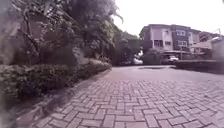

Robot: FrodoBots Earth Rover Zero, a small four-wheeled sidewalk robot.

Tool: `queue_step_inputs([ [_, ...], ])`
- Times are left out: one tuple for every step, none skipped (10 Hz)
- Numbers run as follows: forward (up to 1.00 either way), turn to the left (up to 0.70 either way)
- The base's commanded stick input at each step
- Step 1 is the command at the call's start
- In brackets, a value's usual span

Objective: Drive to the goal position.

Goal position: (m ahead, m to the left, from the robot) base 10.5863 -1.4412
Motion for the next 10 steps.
queue_step_inputs([
  [0.69, -0.23],
  [0.69, -0.35],
  [0.69, -0.27],
  [0.69, 0.0],
  [0.69, 0.03],
  [0.69, 0.03],
  [0.69, 0.03],
  [0.69, 0.03],
  [0.69, 0.03],
  [0.69, 0.03],
])
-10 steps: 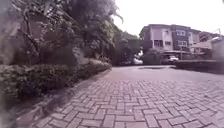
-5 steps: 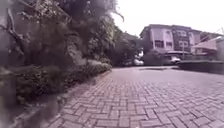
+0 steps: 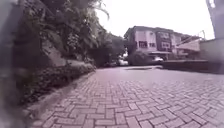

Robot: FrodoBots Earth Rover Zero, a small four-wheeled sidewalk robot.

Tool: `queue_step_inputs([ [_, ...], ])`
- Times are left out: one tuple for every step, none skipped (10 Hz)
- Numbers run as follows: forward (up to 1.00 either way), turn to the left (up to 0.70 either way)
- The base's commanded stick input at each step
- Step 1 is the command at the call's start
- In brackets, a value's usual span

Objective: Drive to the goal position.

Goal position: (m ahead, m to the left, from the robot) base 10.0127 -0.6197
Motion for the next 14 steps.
queue_step_inputs([
  [0.69, 0.03],
  [0.69, 0.03],
  [0.69, 0.03],
  [0.69, 0.03],
  [0.69, 0.03],
  [0.69, 0.03],
  [0.69, 0.03],
  [0.69, 0.03],
  [0.69, 0.03],
  [0.69, 0.03],
  [0.69, 0.03],
  [0.69, 0.03],
  [0.69, 0.03],
  [0.69, 0.03],
])
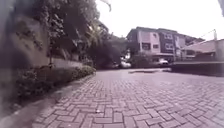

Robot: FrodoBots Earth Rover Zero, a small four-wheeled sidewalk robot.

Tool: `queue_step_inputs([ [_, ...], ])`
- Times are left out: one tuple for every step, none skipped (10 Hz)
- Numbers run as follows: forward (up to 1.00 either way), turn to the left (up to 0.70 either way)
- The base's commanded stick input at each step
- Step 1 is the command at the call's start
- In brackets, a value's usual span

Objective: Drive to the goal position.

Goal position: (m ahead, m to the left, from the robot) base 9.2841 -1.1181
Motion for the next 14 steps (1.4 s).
queue_step_inputs([
  [0.69, 0.03],
  [0.69, 0.03],
  [0.69, 0.03],
  [0.69, 0.03],
  [0.69, 0.03],
  [0.69, 0.03],
  [0.69, 0.03],
  [0.69, 0.03],
  [0.69, 0.03],
  [0.69, 0.03],
  [0.69, 0.03],
  [0.69, 0.03],
  [0.69, 0.03],
  [0.69, 0.03],
])
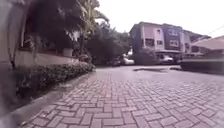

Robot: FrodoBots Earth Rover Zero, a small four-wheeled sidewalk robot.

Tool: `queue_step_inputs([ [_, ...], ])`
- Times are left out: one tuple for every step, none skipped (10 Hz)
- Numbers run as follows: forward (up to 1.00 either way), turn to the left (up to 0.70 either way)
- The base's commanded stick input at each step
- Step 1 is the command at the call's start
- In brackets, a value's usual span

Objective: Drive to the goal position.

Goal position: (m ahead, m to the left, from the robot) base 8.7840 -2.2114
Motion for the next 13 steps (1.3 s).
queue_step_inputs([
  [0.69, 0.03],
  [0.69, 0.03],
  [0.69, 0.03],
  [0.69, 0.03],
  [0.69, 0.03],
  [0.69, 0.03],
  [0.69, 0.03],
  [0.69, 0.03],
  [0.69, 0.03],
  [0.69, 0.03],
  [0.69, 0.03],
  [0.69, 0.03],
  [0.69, 0.03],
])
